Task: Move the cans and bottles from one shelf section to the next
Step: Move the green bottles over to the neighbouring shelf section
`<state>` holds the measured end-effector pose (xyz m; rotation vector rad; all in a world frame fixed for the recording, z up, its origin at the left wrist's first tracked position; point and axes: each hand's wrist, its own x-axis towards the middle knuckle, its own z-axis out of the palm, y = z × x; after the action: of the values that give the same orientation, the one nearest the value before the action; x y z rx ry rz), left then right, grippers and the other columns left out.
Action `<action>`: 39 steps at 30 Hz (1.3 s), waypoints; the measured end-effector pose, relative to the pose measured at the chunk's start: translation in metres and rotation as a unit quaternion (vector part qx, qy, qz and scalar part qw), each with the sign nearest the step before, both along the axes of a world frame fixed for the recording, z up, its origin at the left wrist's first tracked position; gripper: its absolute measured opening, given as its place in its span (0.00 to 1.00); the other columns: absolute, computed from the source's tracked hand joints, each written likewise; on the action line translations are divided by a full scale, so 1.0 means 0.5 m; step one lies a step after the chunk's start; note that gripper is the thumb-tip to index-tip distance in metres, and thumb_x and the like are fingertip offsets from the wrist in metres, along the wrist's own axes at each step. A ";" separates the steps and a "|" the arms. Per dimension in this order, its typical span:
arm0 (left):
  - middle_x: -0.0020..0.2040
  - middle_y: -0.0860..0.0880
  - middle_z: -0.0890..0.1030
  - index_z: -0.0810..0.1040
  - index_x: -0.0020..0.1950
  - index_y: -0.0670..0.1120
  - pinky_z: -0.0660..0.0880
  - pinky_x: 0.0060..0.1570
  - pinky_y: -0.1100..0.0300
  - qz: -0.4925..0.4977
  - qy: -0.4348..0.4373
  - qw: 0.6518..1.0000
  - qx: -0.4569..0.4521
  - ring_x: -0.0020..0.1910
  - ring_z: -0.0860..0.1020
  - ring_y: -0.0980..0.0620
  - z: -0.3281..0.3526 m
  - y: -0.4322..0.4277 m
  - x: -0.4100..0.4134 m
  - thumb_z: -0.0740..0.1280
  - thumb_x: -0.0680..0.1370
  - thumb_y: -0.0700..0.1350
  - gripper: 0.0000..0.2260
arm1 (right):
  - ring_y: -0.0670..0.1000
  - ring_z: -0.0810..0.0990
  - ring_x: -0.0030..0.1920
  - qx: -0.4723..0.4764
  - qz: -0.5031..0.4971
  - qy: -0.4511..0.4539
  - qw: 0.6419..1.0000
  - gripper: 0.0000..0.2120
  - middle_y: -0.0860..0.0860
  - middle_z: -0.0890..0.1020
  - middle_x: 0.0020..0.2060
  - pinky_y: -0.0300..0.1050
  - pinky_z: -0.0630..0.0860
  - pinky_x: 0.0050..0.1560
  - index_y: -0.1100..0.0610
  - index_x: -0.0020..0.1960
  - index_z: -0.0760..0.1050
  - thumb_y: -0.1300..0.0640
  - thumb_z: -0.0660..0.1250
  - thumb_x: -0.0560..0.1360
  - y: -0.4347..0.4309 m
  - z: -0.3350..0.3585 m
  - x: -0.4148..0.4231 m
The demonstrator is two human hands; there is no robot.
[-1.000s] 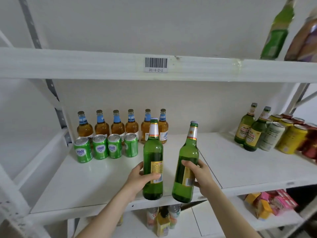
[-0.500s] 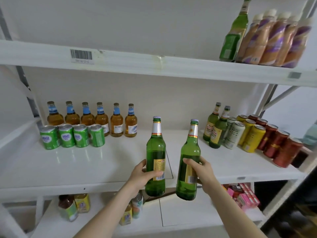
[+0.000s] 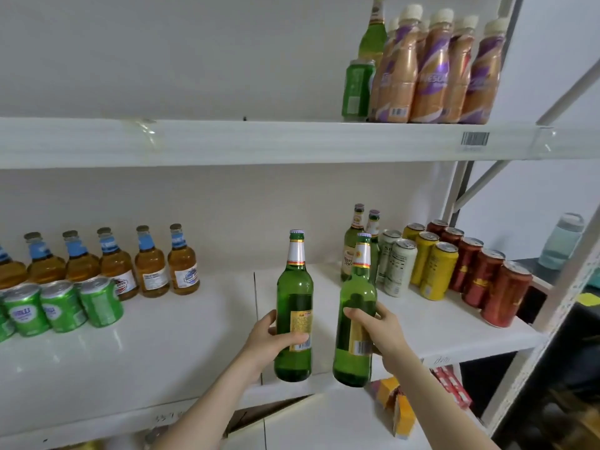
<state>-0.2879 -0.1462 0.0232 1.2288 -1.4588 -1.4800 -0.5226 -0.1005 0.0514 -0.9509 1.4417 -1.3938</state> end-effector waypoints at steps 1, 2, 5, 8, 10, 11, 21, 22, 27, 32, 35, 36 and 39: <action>0.54 0.52 0.83 0.75 0.59 0.57 0.80 0.45 0.59 0.000 0.000 1.000 0.001 0.54 0.82 0.53 -0.002 -0.012 -0.023 0.80 0.66 0.49 0.25 | 0.52 0.84 0.43 -0.001 -0.004 -0.003 1.000 0.14 0.50 0.85 0.42 0.43 0.80 0.31 0.47 0.51 0.80 0.54 0.79 0.67 -0.010 0.001 -0.023; 0.54 0.52 0.84 0.75 0.60 0.57 0.80 0.48 0.56 0.001 -0.001 1.000 0.003 0.54 0.82 0.52 -0.004 -0.023 -0.046 0.81 0.66 0.49 0.26 | 0.51 0.85 0.41 -0.003 -0.008 -0.007 1.000 0.14 0.49 0.86 0.39 0.43 0.80 0.31 0.48 0.50 0.80 0.54 0.79 0.67 -0.018 0.001 -0.047; 0.55 0.51 0.84 0.75 0.62 0.56 0.81 0.53 0.52 -0.002 -0.006 1.000 0.008 0.55 0.82 0.51 -0.011 -0.045 -0.115 0.81 0.66 0.49 0.27 | 0.48 0.85 0.37 -0.010 -0.013 -0.023 1.000 0.13 0.47 0.86 0.37 0.41 0.79 0.30 0.48 0.49 0.81 0.57 0.79 0.67 -0.039 -0.002 -0.119; 0.55 0.51 0.84 0.76 0.61 0.55 0.81 0.53 0.52 0.007 -0.006 1.000 0.011 0.55 0.82 0.51 -0.016 -0.052 -0.188 0.81 0.66 0.48 0.26 | 0.50 0.85 0.42 -0.010 -0.005 -0.029 1.000 0.15 0.48 0.86 0.40 0.40 0.79 0.31 0.47 0.51 0.81 0.57 0.79 0.67 -0.052 -0.004 -0.192; 0.55 0.51 0.84 0.76 0.60 0.56 0.80 0.51 0.53 0.016 -0.001 1.000 0.012 0.55 0.82 0.51 -0.018 -0.049 -0.242 0.81 0.66 0.48 0.25 | 0.49 0.85 0.40 -0.009 0.007 -0.027 1.000 0.15 0.47 0.87 0.40 0.39 0.79 0.31 0.48 0.52 0.81 0.57 0.79 0.67 -0.062 -0.005 -0.246; 0.55 0.52 0.84 0.76 0.60 0.56 0.80 0.50 0.54 0.023 0.002 1.000 0.013 0.55 0.81 0.51 -0.020 -0.045 -0.268 0.81 0.66 0.47 0.25 | 0.47 0.86 0.39 -0.009 0.015 -0.024 1.000 0.15 0.46 0.87 0.39 0.38 0.79 0.30 0.49 0.52 0.81 0.57 0.79 0.67 -0.067 -0.006 -0.273; 0.54 0.52 0.84 0.77 0.59 0.54 0.78 0.56 0.50 0.131 0.020 0.991 0.030 0.55 0.81 0.51 -0.048 0.003 -0.417 0.82 0.64 0.45 0.27 | 0.45 0.86 0.40 -0.009 0.095 0.001 0.995 0.19 0.44 0.87 0.41 0.38 0.79 0.33 0.49 0.54 0.80 0.55 0.81 0.65 -0.123 -0.006 -0.417; 0.54 0.52 0.84 0.77 0.59 0.54 0.78 0.55 0.51 0.138 0.020 0.990 0.030 0.55 0.81 0.51 -0.049 0.004 -0.419 0.82 0.64 0.44 0.27 | 0.46 0.86 0.42 -0.012 0.103 0.004 0.995 0.20 0.44 0.87 0.42 0.40 0.80 0.34 0.48 0.54 0.80 0.55 0.81 0.65 -0.131 -0.008 -0.416; 0.55 0.50 0.85 0.77 0.60 0.52 0.78 0.59 0.47 0.158 0.017 0.987 0.024 0.57 0.81 0.49 -0.048 -0.019 -0.406 0.82 0.62 0.44 0.29 | 0.49 0.83 0.52 -0.030 0.131 0.021 0.991 0.22 0.47 0.84 0.51 0.49 0.81 0.48 0.46 0.56 0.77 0.55 0.80 0.65 -0.177 -0.026 -0.395; 0.51 0.52 0.86 0.78 0.58 0.54 0.79 0.59 0.46 0.169 0.002 0.985 0.015 0.54 0.83 0.50 -0.051 -0.056 -0.385 0.83 0.52 0.50 0.35 | 0.41 0.83 0.48 -0.052 0.137 0.034 0.989 0.21 0.38 0.85 0.46 0.39 0.77 0.44 0.43 0.53 0.77 0.56 0.80 0.65 -0.225 -0.044 -0.362; 0.51 0.52 0.86 0.78 0.57 0.55 0.78 0.59 0.45 0.170 -0.005 0.985 0.006 0.54 0.83 0.50 -0.058 -0.079 -0.373 0.83 0.53 0.48 0.34 | 0.34 0.82 0.44 -0.069 0.138 0.034 0.987 0.21 0.34 0.84 0.43 0.30 0.77 0.36 0.45 0.53 0.77 0.59 0.80 0.66 -0.250 -0.049 -0.345; 0.51 0.52 0.86 0.78 0.57 0.55 0.78 0.59 0.44 0.171 -0.006 0.985 0.005 0.54 0.83 0.50 -0.060 -0.086 -0.370 0.84 0.53 0.48 0.34 | 0.33 0.82 0.44 -0.074 0.137 0.033 0.987 0.21 0.34 0.84 0.43 0.28 0.76 0.35 0.45 0.53 0.77 0.60 0.80 0.66 -0.259 -0.051 -0.340; 0.52 0.52 0.86 0.77 0.58 0.56 0.79 0.59 0.44 0.171 -0.004 0.985 0.001 0.54 0.84 0.50 -0.070 -0.099 -0.363 0.84 0.54 0.47 0.35 | 0.35 0.82 0.45 -0.083 0.137 0.037 0.986 0.23 0.35 0.85 0.44 0.28 0.77 0.37 0.47 0.54 0.76 0.63 0.80 0.66 -0.279 -0.062 -0.331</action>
<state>-0.4692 -0.1957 -0.0116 1.4082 -1.1789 -1.2442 -0.6883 -0.2402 0.0203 -1.2685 1.2083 -1.2980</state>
